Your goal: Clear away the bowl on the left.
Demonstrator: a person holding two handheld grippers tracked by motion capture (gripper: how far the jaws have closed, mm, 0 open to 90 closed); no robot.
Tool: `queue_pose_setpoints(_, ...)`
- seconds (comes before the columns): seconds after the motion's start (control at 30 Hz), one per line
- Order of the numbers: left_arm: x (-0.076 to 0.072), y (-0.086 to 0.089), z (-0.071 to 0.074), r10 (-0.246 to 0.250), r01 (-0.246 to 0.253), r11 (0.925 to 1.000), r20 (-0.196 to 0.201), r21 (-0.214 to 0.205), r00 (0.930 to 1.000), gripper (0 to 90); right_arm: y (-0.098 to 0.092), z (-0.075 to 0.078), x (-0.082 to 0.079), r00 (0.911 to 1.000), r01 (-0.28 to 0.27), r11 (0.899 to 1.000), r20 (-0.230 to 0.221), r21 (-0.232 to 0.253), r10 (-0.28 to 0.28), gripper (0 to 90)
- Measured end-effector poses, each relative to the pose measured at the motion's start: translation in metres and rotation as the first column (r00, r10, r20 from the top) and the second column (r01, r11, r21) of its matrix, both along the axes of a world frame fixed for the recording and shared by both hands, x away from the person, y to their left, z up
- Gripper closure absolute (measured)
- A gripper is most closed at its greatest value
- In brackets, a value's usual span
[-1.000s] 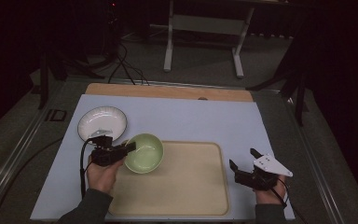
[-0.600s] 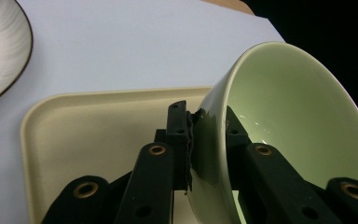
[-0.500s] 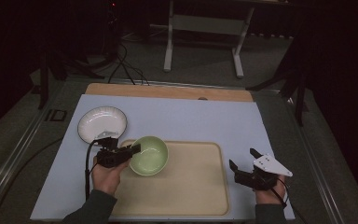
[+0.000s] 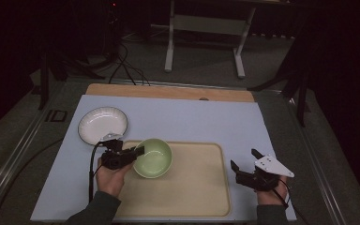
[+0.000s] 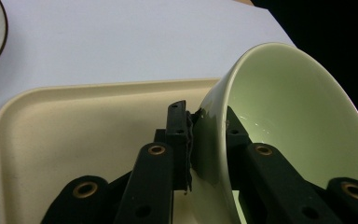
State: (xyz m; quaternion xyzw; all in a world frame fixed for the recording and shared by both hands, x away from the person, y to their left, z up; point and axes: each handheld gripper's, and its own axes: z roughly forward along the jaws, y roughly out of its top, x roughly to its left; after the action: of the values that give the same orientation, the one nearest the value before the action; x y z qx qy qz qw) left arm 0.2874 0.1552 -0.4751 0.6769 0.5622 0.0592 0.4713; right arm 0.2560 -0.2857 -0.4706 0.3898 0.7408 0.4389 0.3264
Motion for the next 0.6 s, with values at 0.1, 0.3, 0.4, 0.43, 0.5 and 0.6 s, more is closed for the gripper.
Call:
queue_pose_setpoints(0.1, 0.000, -0.002, -0.001, -0.001, 0.001, 1.0000, 0.000, 0.000, 1.0000, 79.9, 0.000, 0.000, 0.000, 1.0000, -0.002, 1.000, 0.002, -0.002, 0.002, 13.5)
queue_pose_setpoints(0.3, 0.001, -0.006, -0.004, -0.010, 0.010, 0.9999, -0.003, 0.012, 0.9999, 79.9, 0.000, 0.000, 0.000, 1.0000, -0.002, 1.000, 0.001, -0.003, 0.002, 13.5)
queue_pose_setpoints(0.4, 0.001, -0.009, -0.006, -0.014, 0.014, 0.9997, -0.005, 0.018, 0.9999, 79.9, 0.000, 0.000, 0.000, 1.0000, -0.002, 1.000, 0.002, -0.002, 0.002, 13.5)
queue_pose_setpoints(0.43, 0.001, -0.009, -0.006, -0.014, 0.014, 0.9997, -0.005, 0.018, 0.9999, 79.9, 0.000, 0.000, 0.000, 1.0000, -0.002, 1.000, 0.002, -0.002, 0.002, 13.5)
queue_pose_setpoints(0.5, 0.002, -0.012, -0.007, -0.016, 0.016, 0.9996, -0.007, 0.021, 0.9999, 79.9, 0.000, 0.000, 0.000, 1.0000, -0.002, 1.000, 0.002, -0.003, 0.002, 13.4)
queue_pose_setpoints(0.6, 0.002, -0.014, -0.008, -0.018, 0.018, 0.9995, -0.006, 0.025, 0.9998, 79.9, 0.001, 0.000, 0.000, 1.0000, -0.003, 1.000, 0.002, -0.004, 0.003, 13.5)
